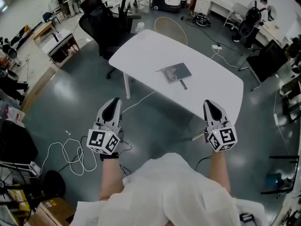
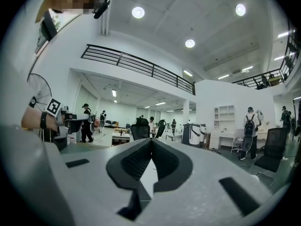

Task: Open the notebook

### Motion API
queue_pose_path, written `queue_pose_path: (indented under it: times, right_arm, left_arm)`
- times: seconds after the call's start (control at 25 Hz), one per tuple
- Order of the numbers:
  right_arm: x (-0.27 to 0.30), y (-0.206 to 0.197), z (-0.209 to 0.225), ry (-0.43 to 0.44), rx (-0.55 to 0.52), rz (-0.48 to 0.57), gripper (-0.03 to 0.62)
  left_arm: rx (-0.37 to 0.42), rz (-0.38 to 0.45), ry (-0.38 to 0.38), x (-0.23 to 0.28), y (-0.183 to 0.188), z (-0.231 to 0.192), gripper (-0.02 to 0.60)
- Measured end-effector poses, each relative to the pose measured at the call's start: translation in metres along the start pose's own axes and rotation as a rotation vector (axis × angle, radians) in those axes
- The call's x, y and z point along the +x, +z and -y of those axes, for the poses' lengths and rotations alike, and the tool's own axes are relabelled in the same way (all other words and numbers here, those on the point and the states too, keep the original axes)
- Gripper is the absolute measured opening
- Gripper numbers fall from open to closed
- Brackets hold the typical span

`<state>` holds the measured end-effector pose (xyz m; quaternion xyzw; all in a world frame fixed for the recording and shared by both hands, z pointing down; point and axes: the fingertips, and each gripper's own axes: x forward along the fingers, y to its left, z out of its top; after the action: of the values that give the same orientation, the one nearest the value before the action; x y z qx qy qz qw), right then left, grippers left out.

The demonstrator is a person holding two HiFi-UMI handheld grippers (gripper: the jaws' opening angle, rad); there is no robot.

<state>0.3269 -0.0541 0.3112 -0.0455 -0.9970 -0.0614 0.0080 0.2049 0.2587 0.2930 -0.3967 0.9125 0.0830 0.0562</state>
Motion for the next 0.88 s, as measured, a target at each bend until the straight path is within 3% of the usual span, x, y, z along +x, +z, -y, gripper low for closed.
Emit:
queue_pose_path:
  times: [0.52,0.88]
  right_arm:
    - [0.033,-0.005,-0.011,0.032,-0.014,-0.019,0.005]
    - [0.109,-0.017,0.032,0.022,-0.035,-0.026,0.005]
  left_arm:
    - [0.001,-0.015,0.029,0.005,-0.007,-0.025,0.021]
    - [-0.011,-0.025,0.006,0.094,-0.027,-0.052,0.021]
